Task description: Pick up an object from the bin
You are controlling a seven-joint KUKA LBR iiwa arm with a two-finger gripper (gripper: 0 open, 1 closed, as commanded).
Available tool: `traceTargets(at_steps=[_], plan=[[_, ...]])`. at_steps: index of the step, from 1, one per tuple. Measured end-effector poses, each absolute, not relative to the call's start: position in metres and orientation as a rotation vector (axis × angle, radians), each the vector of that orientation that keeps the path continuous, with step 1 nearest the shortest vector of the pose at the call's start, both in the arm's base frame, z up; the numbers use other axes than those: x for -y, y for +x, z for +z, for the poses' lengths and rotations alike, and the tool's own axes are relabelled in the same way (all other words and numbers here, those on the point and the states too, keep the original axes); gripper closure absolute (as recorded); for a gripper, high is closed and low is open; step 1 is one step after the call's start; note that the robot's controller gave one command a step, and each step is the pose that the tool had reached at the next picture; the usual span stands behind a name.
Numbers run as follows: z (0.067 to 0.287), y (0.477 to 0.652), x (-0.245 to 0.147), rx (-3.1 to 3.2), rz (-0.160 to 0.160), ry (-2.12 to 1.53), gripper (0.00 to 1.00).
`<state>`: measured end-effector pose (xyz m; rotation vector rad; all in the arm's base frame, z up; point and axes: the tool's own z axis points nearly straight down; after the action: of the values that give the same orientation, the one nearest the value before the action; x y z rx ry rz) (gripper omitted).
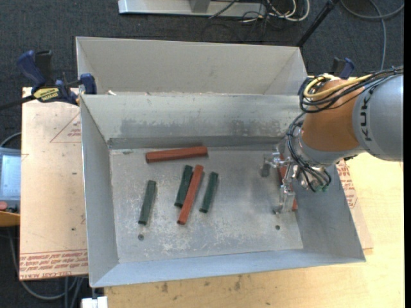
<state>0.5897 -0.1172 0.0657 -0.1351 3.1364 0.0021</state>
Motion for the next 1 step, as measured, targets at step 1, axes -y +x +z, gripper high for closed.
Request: traceTargets(at_steps=[1], plan=[[0.1010,0.6042,0.1533,-3.021,-0.001,-0.844,0.00]])
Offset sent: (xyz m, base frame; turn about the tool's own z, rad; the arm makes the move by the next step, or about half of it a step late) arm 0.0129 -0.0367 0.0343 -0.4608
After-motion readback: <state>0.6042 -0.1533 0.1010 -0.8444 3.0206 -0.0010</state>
